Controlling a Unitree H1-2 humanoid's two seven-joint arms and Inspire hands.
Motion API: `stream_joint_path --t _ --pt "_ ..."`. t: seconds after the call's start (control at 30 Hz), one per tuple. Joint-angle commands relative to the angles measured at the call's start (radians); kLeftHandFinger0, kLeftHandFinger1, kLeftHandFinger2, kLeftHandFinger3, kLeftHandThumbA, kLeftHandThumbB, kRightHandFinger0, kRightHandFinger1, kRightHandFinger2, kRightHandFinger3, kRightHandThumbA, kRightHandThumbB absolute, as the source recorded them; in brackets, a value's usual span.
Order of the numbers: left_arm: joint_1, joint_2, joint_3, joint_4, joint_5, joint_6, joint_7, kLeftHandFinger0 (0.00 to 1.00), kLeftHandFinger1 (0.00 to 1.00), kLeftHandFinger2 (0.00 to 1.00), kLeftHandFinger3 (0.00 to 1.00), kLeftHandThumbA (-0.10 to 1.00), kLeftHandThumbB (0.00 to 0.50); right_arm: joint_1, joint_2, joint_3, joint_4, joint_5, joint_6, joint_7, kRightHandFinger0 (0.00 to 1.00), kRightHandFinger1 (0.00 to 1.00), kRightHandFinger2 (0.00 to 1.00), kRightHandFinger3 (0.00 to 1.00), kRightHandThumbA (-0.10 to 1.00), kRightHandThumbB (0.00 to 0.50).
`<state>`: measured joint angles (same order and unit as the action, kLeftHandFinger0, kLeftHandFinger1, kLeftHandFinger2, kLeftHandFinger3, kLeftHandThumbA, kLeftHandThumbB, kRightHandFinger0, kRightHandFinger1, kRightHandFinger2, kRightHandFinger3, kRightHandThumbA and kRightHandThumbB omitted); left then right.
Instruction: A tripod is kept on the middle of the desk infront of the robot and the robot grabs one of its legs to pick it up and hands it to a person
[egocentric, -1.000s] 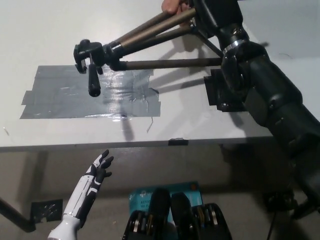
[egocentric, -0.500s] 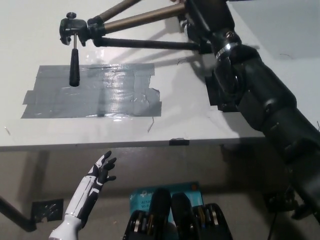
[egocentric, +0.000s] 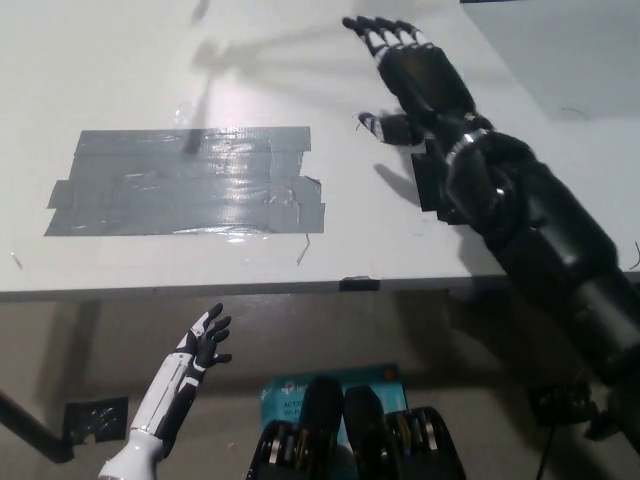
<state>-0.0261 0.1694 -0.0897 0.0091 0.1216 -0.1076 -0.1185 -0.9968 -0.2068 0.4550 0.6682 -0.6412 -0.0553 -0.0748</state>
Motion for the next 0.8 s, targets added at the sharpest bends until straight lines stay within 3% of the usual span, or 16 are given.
stream_joint_path --t 0.0,0.17,0.27,0.3,0.43,0.5,0.57,0.6,0.67,0.73,0.77 --pt "-0.015 0.022 0.003 -0.018 0.014 -0.048 0.0 0.88 1.0 1.0 1.0 1.0 0.112 0.015 -0.376 -0.198 -1.112 0.914 0.434 0.589 1.0 1.0 1.0 1.0 0.89 0.5" --pt "0.01 0.022 0.002 -0.027 0.016 -0.046 0.001 0.9 1.0 1.0 1.0 1.0 0.103 0.234 -0.466 -0.275 -1.325 1.095 0.381 0.404 1.0 1.0 1.0 1.0 0.85 0.5" --pt "0.033 0.014 -0.001 -0.013 0.016 -0.05 0.006 0.94 1.0 1.0 1.0 1.0 0.113 0.534 -0.526 -0.306 -1.432 1.153 0.218 0.224 1.0 1.0 1.0 1.0 0.78 0.496" --pt "0.042 0.012 0.001 -0.007 0.013 -0.051 0.008 0.94 1.0 1.0 1.0 1.0 0.113 0.65 -0.53 -0.311 -1.449 1.164 0.161 0.173 1.0 1.0 1.0 1.0 0.77 0.462" --pt "0.036 0.021 0.017 0.018 0.003 -0.061 0.014 0.95 1.0 1.0 1.0 1.0 0.126 0.762 -0.477 -0.262 -1.364 1.261 0.002 0.202 1.0 1.0 1.0 1.0 0.81 0.42" --pt "0.049 0.021 0.018 0.024 0.007 -0.067 0.018 0.94 1.0 1.0 1.0 1.0 0.111 0.827 -0.425 -0.248 -1.289 1.379 -0.026 0.271 1.0 1.0 1.0 1.0 0.78 0.488" --pt "0.061 0.017 0.013 0.03 0.016 -0.072 0.023 0.94 1.0 1.0 1.0 1.0 0.11 0.89 -0.34 -0.253 -1.226 1.445 -0.004 0.291 1.0 1.0 1.0 1.0 0.73 0.445" --pt "0.068 0.014 0.011 0.034 0.017 -0.075 0.024 0.94 1.0 1.0 1.0 1.0 0.11 0.917 -0.287 -0.252 -1.197 1.441 0.01 0.28 1.0 1.0 1.0 1.0 0.74 0.386" --pt "0.087 0.007 0.01 0.042 0.01 -0.092 0.028 0.94 1.0 1.0 1.0 1.0 0.118 0.974 -0.112 -0.236 -1.085 1.272 0.007 0.197 1.0 1.0 1.0 1.0 0.86 0.285" --pt "0.103 0.004 0.008 0.052 0.011 -0.11 0.031 0.94 1.0 1.0 1.0 1.0 0.12 1.007 -0.029 -0.235 -1.013 1.174 0.0 0.157 1.0 1.0 1.0 1.0 0.88 0.25" --pt "0.109 0.001 0.007 0.055 0.012 -0.115 0.034 0.94 1.0 1.0 1.0 1.0 0.12 1.017 0.005 -0.237 -0.972 1.134 -0.004 0.142 1.0 1.0 1.0 1.0 0.89 0.206"
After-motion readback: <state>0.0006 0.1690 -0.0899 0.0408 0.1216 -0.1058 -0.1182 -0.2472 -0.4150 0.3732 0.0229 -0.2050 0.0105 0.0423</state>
